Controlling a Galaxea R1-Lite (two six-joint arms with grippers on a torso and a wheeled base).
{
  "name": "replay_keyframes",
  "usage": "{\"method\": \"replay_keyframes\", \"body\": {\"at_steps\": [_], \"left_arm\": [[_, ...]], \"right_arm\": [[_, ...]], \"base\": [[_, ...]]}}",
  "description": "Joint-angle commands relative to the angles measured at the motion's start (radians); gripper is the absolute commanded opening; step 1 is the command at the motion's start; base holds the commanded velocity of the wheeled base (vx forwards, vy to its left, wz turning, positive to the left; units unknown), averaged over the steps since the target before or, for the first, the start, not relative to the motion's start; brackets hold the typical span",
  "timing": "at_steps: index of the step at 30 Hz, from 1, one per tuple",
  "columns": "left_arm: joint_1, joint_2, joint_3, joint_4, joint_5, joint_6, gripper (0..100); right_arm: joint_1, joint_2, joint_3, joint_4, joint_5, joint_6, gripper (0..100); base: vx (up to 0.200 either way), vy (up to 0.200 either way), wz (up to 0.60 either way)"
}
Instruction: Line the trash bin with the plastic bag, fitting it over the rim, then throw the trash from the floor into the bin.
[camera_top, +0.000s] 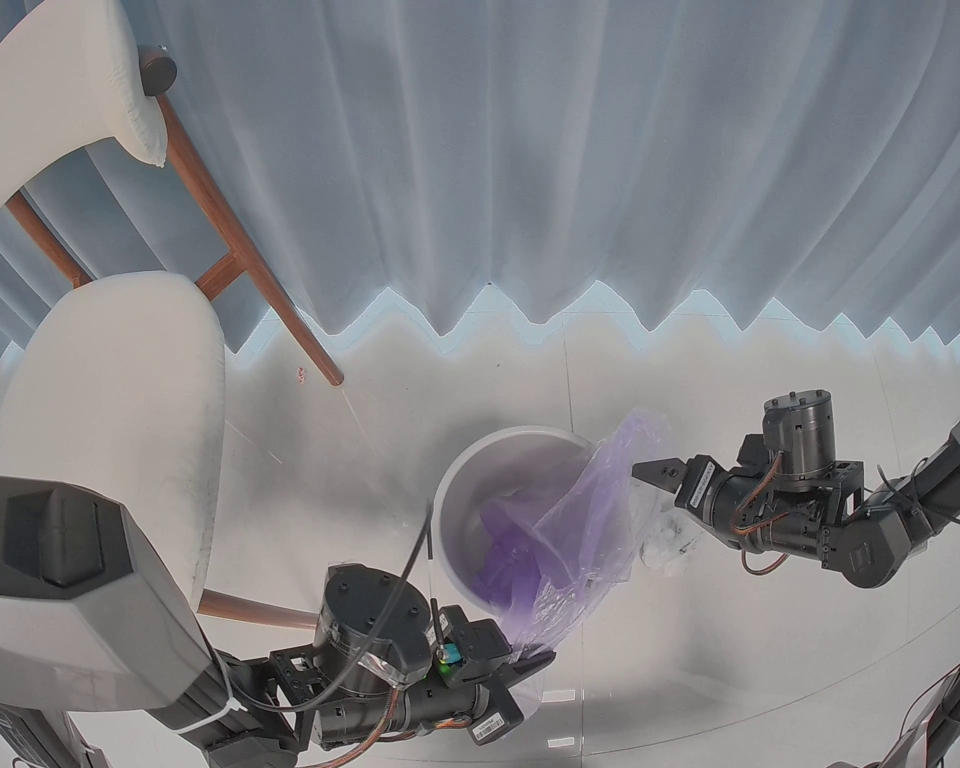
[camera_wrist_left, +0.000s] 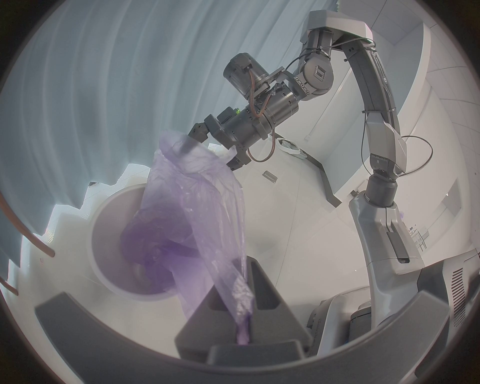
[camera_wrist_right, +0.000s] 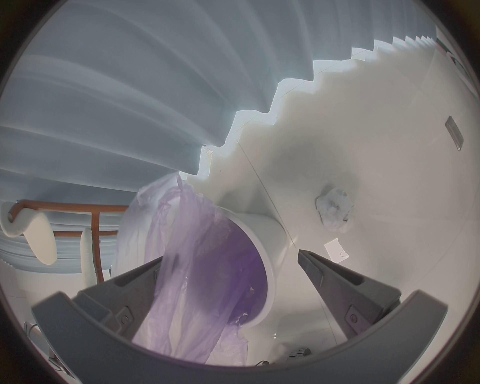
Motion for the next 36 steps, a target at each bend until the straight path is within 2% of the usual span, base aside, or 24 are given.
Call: {"method": "replay_keyframes", "body": {"at_steps": [1,4,5,9,18,24,25,29,32,36], "left_arm": [[-0.001,-0.003,0.0,-0.001,0.0,0.0,0],[-0.001,-0.004,0.003,-0.001,0.0,0.0,0],[-0.001,-0.004,0.003,-0.001,0.0,0.0,0],[-0.001,-0.003,0.003,-0.001,0.0,0.0,0],[-0.01,-0.006,0.008,-0.001,0.0,-0.004,0],[-0.01,-0.006,0.008,-0.015,-0.001,-0.006,0],[-0.01,-0.006,0.005,-0.025,-0.001,-0.009,100],[-0.01,-0.033,0.0,-0.034,0.009,-0.061,100],[-0.008,-0.081,0.045,-0.028,0.071,-0.084,100],[0.01,-0.154,0.103,-0.027,0.088,-0.099,100]], "right_arm": [[0.02,0.034,-0.001,-0.004,-0.013,0.0,100],[0.055,0.048,0.002,-0.024,-0.048,0.003,100],[0.067,0.054,0.003,-0.043,-0.065,0.003,0],[0.084,0.066,0.008,-0.11,-0.108,0.0,0],[0.078,0.051,0.0,-0.123,-0.109,0.0,0],[0.074,0.043,-0.004,-0.204,-0.108,-0.034,0],[0.074,0.042,-0.003,-0.207,-0.108,-0.043,0],[0.055,0.042,-0.014,-0.213,-0.103,-0.08,0],[0.043,0.045,-0.026,-0.211,-0.093,-0.089,0],[0.043,0.043,-0.02,-0.213,-0.08,-0.089,0]], "base": [[0.0,0.0,0.0],[0.0,0.0,0.0],[0.0,0.0,0.0],[0.0,0.0,0.0],[0.0,0.0,0.0],[0.0,0.0,0.0],[0.0,0.0,0.0],[0.0,0.0,0.0],[0.0,0.0,0.0],[0.0,0.0,0.0]]}}
